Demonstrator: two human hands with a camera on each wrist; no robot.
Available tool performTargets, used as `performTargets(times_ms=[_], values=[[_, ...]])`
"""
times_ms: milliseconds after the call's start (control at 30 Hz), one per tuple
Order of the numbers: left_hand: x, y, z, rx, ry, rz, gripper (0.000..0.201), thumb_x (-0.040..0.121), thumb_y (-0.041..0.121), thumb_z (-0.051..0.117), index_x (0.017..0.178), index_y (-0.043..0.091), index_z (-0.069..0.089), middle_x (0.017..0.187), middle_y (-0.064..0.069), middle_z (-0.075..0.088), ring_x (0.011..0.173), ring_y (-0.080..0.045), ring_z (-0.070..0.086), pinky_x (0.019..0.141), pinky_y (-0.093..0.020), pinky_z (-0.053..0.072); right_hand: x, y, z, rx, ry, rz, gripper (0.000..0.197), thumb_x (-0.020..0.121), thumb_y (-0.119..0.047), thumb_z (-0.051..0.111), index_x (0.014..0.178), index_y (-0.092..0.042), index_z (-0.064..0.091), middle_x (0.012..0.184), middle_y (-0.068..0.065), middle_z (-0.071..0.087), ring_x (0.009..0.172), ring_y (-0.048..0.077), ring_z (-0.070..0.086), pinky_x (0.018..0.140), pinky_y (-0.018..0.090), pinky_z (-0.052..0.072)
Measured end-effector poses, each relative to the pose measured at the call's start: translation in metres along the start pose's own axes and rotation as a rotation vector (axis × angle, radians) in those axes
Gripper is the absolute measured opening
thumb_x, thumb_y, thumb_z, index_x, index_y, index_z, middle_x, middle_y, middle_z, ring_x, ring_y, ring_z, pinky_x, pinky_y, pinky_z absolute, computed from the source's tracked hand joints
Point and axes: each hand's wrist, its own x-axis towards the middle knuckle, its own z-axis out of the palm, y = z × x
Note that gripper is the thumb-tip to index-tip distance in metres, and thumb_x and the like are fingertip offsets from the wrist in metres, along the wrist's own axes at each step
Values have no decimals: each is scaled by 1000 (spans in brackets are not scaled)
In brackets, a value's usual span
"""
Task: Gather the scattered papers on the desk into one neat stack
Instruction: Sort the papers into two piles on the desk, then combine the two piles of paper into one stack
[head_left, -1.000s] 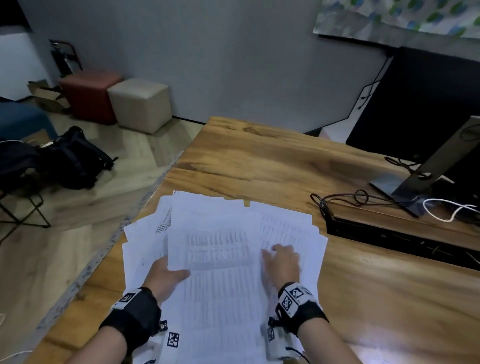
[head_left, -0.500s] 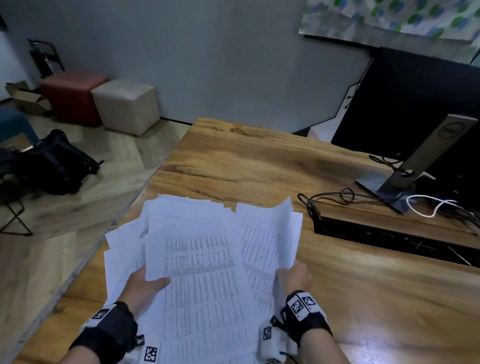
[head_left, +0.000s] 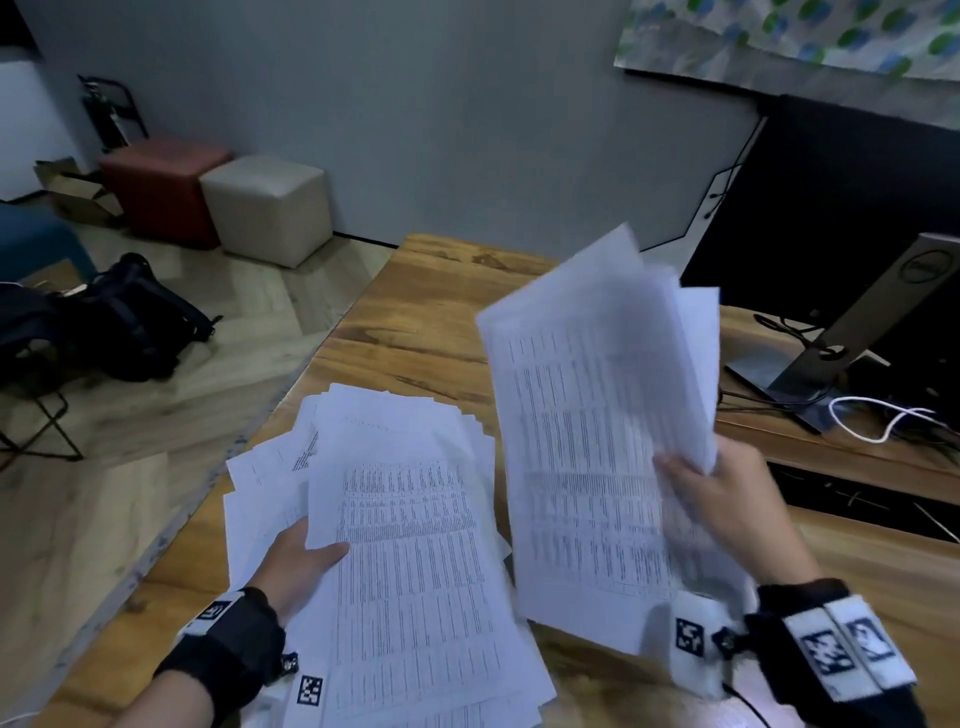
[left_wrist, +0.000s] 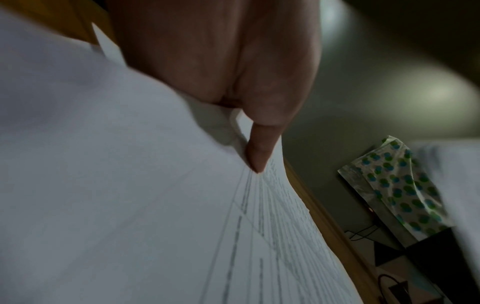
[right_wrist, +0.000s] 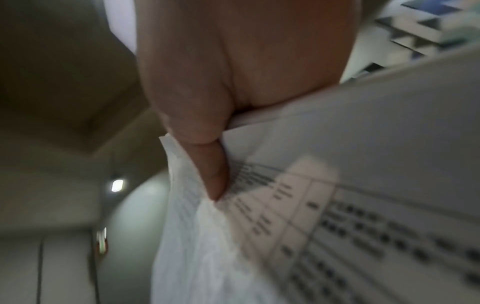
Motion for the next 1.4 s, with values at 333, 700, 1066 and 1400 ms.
performTargets(times_ms=[333, 700, 1066, 1400], values=[[2, 18, 15, -319, -75, -112, 56, 92, 55, 59, 140, 27, 51, 142, 13, 52, 134, -17, 49, 117, -43, 32, -8, 42, 142, 468, -297, 361, 29, 93, -5, 58, 120, -12, 62, 104, 8, 76, 93, 28, 73, 83, 48, 60], [-7, 42, 28, -156, -204, 67, 42, 87, 5, 72, 127, 12, 64, 120, -6, 75, 113, -24, 70, 104, -47, 49, -11, 73, 146, 570, -196, 389, 65, 70, -22, 83, 127, -21, 52, 118, 3, 71, 104, 21, 69, 91, 47, 55], [-19, 46, 68, 180, -173, 107, 16, 91, 40, 65, 90, 24, 68, 82, 12, 75, 78, -15, 70, 76, -34, 55, -14, 79, 75, 731, -414, 403, 40, 82, 7, 65, 120, -6, 59, 102, 13, 78, 90, 31, 76, 69, 42, 61], [35, 31, -16, 1117, 144, 185, 101, 73, 62, 70, 153, 18, 26, 161, -8, 23, 150, -29, 15, 120, -43, 23, -30, 134, 44, 810, -363, 548, 52, 79, 3, 70, 128, -1, 53, 118, 29, 68, 106, 50, 66, 91, 67, 49]])
